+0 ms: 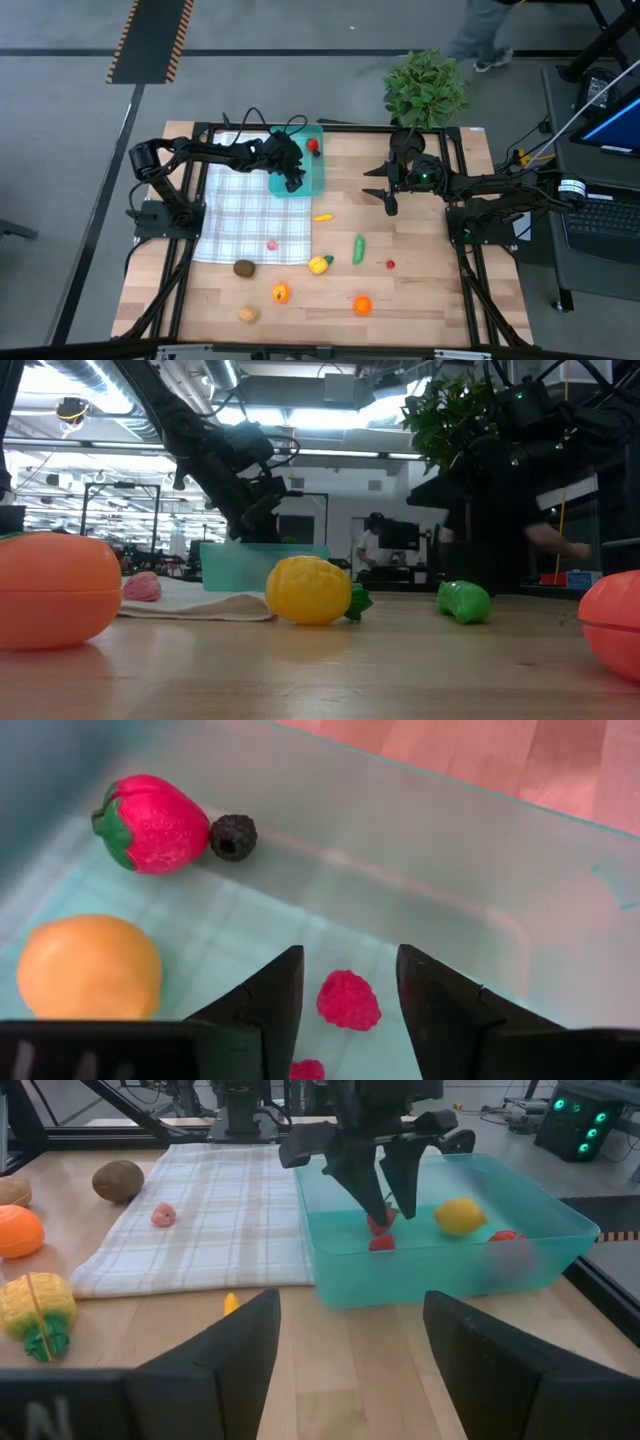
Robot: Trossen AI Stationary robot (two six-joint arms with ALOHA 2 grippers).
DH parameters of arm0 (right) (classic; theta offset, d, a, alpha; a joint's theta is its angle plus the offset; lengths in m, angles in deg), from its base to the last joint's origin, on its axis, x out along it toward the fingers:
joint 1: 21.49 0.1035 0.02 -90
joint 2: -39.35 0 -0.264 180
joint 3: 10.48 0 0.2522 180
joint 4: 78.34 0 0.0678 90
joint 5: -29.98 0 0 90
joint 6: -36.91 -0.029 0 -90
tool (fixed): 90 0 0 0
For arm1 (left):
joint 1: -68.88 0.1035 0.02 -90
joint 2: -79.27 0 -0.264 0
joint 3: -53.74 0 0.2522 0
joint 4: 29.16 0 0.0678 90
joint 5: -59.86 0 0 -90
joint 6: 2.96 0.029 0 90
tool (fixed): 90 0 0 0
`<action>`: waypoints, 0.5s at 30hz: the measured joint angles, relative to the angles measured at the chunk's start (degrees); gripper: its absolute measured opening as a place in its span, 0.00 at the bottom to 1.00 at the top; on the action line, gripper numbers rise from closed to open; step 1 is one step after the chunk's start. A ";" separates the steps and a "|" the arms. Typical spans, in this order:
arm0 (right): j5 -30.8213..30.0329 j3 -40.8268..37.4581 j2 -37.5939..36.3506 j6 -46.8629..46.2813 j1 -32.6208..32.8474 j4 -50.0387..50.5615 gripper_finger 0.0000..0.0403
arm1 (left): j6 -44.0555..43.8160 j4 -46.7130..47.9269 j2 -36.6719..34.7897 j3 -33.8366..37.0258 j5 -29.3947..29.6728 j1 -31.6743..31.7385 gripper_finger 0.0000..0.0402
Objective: Pick and placing Produce into tupperware
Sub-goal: Put the red cherry into the blue bin
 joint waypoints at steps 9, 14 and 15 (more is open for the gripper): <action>0.04 0.00 -0.05 -2.97 0.00 -2.28 0.62 | 3.83 -1.14 -7.17 0.17 -0.31 -2.76 0.35; 0.04 0.01 -0.09 -4.12 -0.01 -2.31 0.62 | 6.63 -1.85 -15.49 3.22 -0.16 -5.89 0.33; 0.04 0.01 -0.09 -3.98 -0.01 -2.31 0.62 | 6.72 -2.29 -17.69 4.16 0.03 -6.21 0.32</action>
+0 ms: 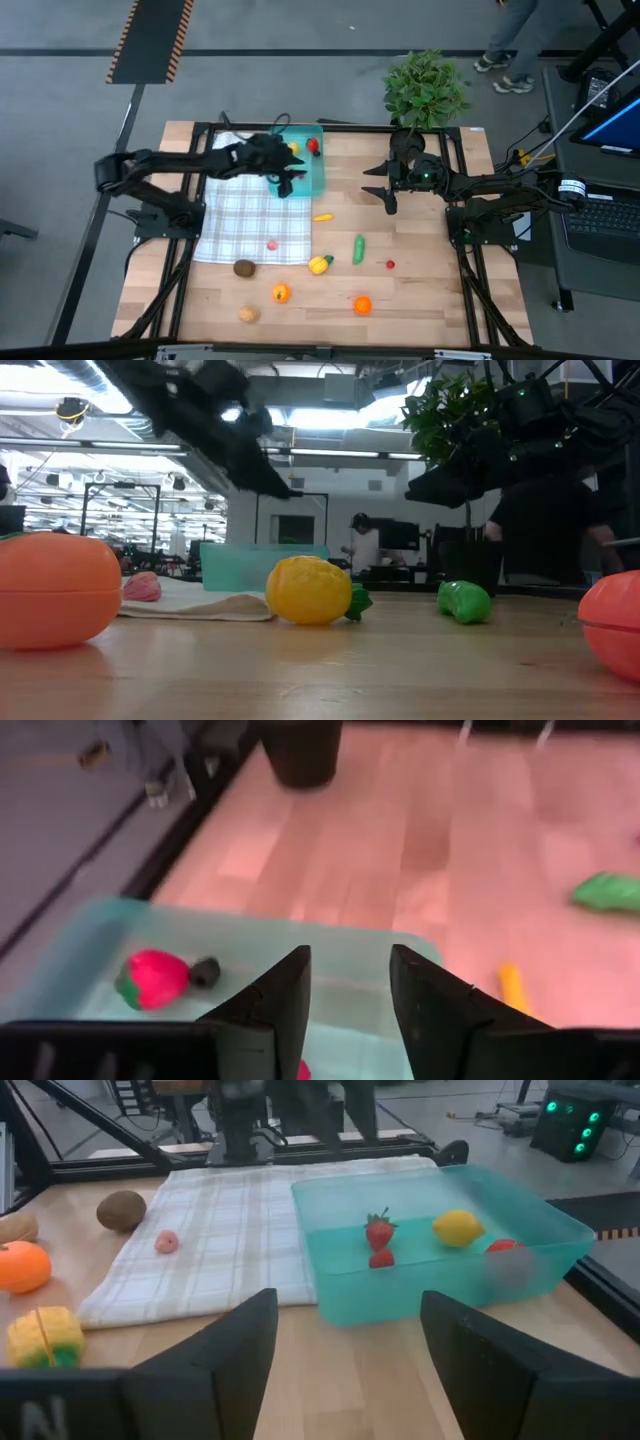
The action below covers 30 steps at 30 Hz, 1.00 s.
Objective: Pick and placing Produce into tupperware
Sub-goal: Put the red cherry into the blue bin
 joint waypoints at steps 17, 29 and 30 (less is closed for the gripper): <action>-5.68 3.62 -11.77 4.28 4.87 16.14 0.62 | -6.05 -18.51 -31.39 27.68 0.47 -7.00 0.25; -28.42 14.47 -12.56 -6.75 25.21 46.12 0.59 | -6.90 -26.75 -34.87 33.43 7.82 -15.50 0.21; -29.77 14.95 -12.32 -7.63 26.67 47.40 0.58 | -6.89 -26.70 -34.72 33.43 7.82 -16.18 0.20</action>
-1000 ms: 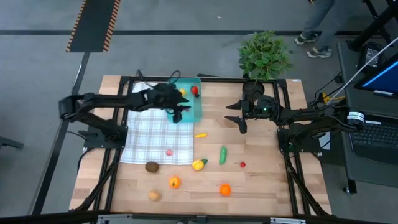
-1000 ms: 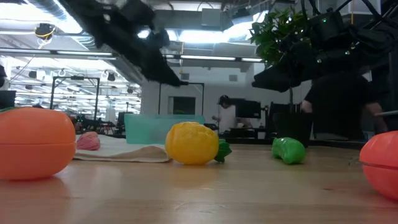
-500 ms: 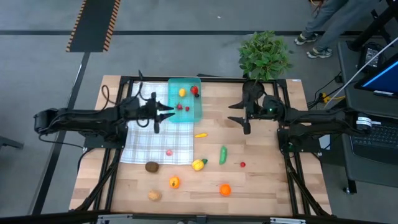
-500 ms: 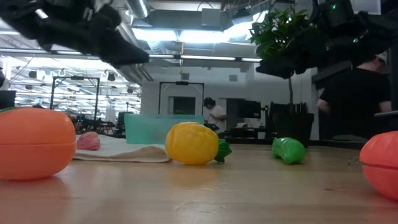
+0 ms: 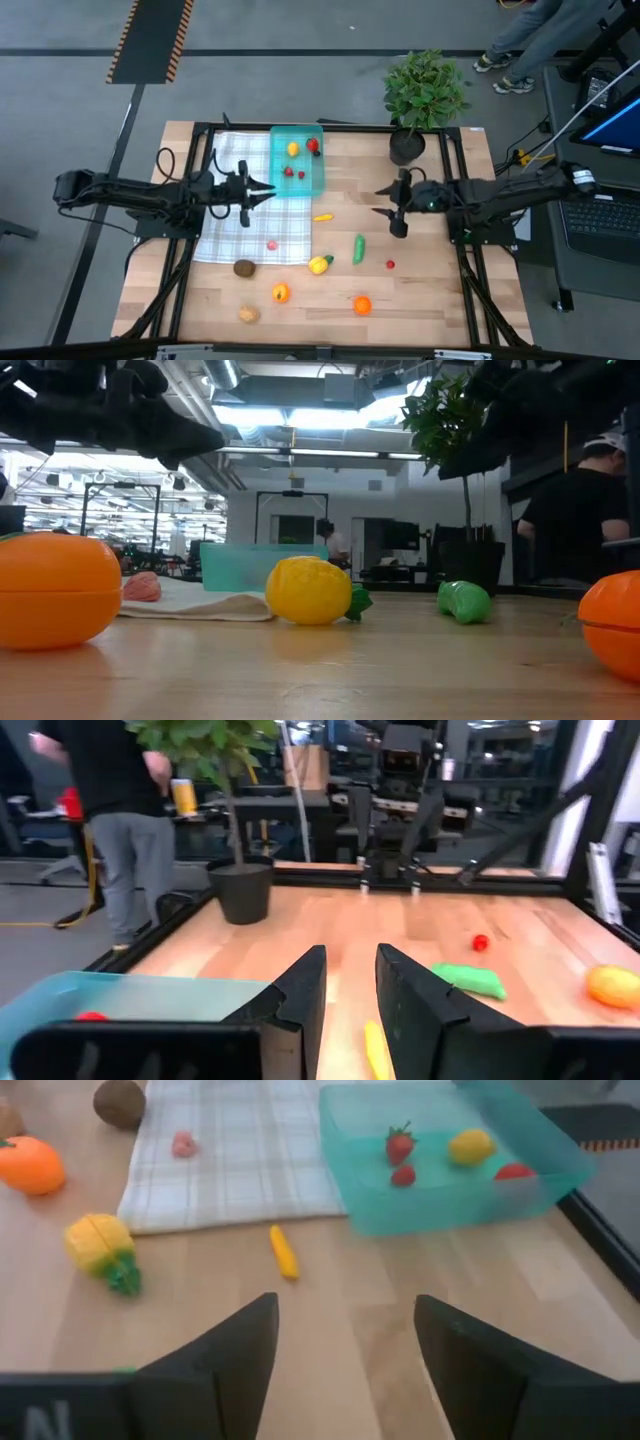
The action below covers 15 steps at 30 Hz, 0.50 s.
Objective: Pick and placing Produce into tupperware
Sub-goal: Put the red cherry into the blue bin
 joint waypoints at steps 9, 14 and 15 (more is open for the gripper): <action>-2.51 4.82 2.49 -6.94 11.02 9.33 0.46 | -0.39 -1.27 0.34 0.00 0.02 -5.79 0.17; -2.69 7.02 6.44 -12.09 15.66 11.11 0.42 | -1.99 -3.16 2.88 -0.02 2.67 -9.07 0.15; -2.69 7.28 7.44 -12.59 16.43 11.22 0.42 | -2.62 -3.11 3.62 -0.02 3.82 -9.80 0.14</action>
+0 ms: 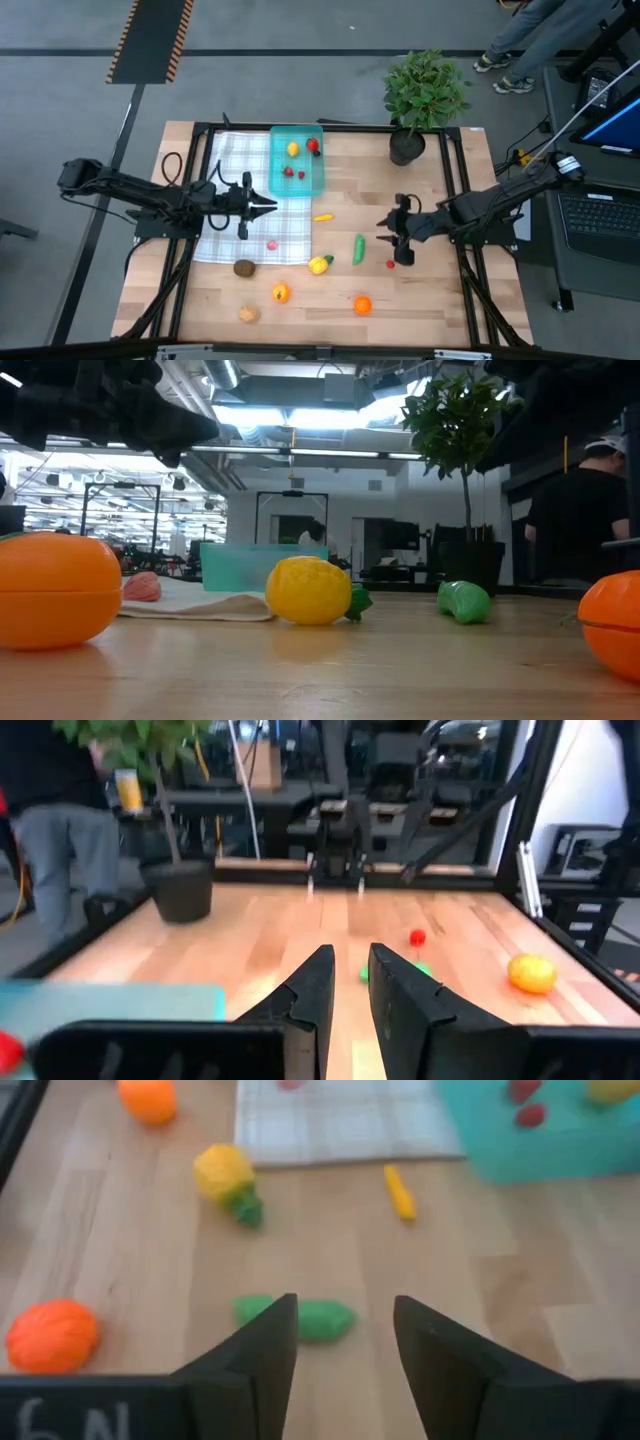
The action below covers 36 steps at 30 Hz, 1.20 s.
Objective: Pick and placing Produce into tupperware
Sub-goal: Put the red cherry into the blue bin
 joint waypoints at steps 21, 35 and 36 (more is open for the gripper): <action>-0.02 15.05 26.27 -24.29 10.52 16.83 0.41 | -4.86 -12.90 16.65 0.02 6.53 -11.48 0.04; 4.58 16.53 28.97 -30.38 13.48 16.42 0.41 | -5.21 -12.98 18.58 0.00 8.26 -12.07 0.02; 4.74 16.53 28.97 -30.99 13.46 16.43 0.42 | -5.21 -12.98 18.58 0.00 8.26 -12.07 0.03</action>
